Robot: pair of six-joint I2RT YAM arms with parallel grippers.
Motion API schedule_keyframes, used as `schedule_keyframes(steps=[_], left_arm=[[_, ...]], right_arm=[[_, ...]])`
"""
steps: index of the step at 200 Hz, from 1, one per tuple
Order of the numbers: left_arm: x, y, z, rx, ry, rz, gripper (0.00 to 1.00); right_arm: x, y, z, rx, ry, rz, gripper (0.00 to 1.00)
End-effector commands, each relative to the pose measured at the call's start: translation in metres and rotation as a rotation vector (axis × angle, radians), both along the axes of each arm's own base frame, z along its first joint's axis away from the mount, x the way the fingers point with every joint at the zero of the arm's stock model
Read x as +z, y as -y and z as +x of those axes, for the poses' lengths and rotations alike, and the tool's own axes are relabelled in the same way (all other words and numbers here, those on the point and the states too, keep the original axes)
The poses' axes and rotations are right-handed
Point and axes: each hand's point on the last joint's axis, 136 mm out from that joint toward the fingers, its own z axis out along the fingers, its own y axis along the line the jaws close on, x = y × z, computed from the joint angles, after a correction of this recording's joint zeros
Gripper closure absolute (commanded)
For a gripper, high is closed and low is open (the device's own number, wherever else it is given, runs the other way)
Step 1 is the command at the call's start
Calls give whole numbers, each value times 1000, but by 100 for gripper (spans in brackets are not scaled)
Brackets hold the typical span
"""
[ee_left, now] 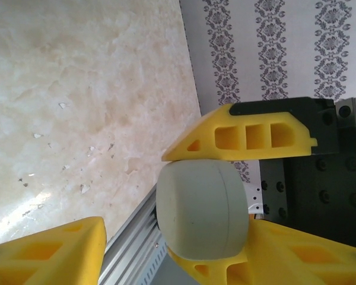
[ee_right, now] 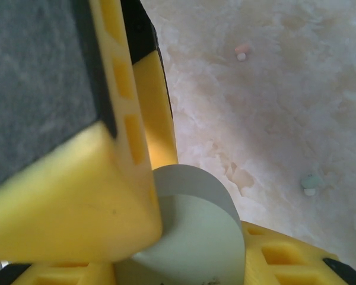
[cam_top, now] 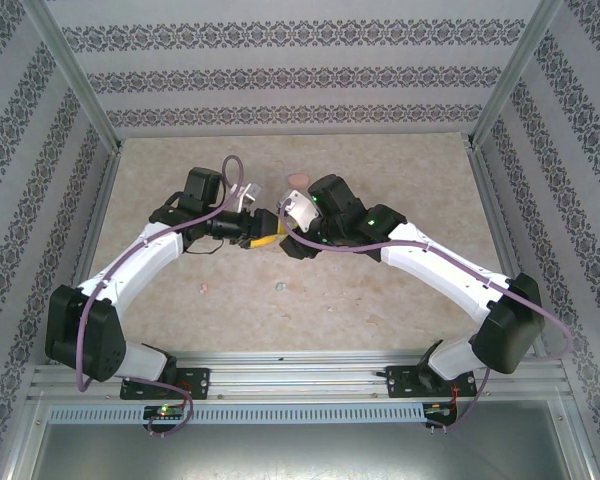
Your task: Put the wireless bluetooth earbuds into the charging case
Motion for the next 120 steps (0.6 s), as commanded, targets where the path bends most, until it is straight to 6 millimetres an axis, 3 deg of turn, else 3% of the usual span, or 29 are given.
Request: schedule_keyframes(steps=[1, 49, 74, 120], left_arm=[[16, 11, 1, -43, 13, -49, 44], [20, 19, 4, -62, -8, -93, 66], [23, 20, 10, -44, 3, -118, 73], [28, 20, 47, 68, 42, -232, 87]], right_arm=[[24, -8, -4, 41, 47, 50, 62], [22, -8, -3, 34, 39, 44, 61], [25, -5, -3, 18, 36, 46, 47], [53, 13, 2, -96, -4, 148, 36]])
